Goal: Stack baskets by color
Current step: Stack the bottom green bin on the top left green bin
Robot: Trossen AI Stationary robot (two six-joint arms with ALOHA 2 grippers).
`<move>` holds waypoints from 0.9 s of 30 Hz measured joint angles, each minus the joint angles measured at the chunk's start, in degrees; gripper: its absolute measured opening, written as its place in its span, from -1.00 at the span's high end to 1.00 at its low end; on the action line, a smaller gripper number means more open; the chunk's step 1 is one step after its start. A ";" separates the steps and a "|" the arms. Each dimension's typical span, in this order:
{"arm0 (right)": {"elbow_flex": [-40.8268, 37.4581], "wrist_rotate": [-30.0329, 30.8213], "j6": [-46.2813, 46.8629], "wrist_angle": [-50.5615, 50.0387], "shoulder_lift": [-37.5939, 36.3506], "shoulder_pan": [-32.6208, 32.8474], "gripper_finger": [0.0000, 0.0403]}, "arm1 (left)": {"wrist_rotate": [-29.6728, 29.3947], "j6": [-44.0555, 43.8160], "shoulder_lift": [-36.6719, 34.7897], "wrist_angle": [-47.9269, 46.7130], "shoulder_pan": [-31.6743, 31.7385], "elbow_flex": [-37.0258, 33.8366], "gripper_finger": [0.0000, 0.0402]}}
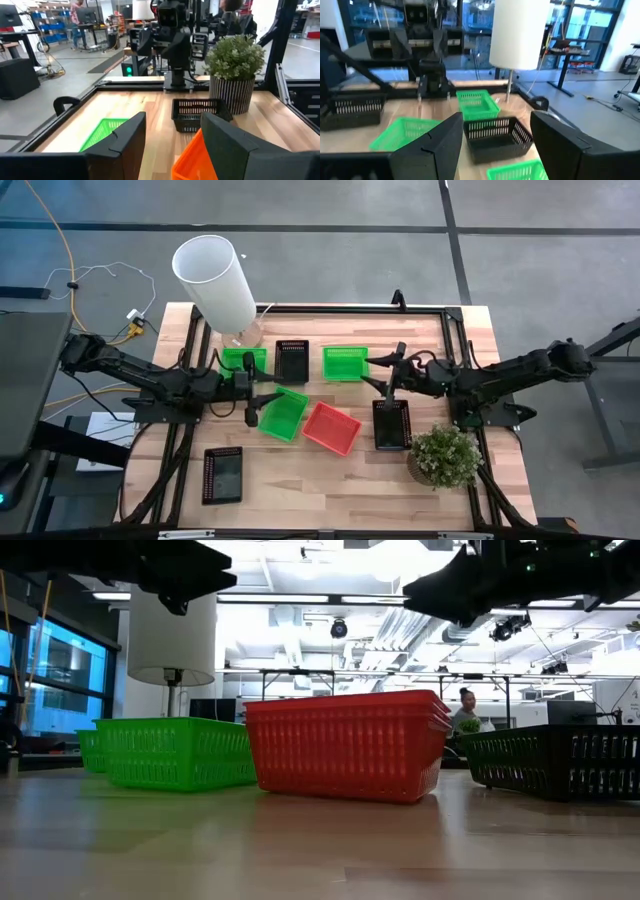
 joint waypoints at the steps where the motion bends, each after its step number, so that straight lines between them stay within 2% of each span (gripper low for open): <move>1: 0.00 -0.11 0.02 -0.09 0.00 0.00 -0.09 | -0.01 0.50 0.00 0.35 0.00 0.00 0.11; 10: 0.00 1.26 -2.95 0.21 0.02 0.00 -0.09 | -0.35 5.31 0.00 3.26 0.00 0.00 0.11; 27: 0.00 1.27 -2.85 0.25 0.02 0.00 -0.09 | -0.48 4.91 0.00 3.63 0.00 0.00 0.11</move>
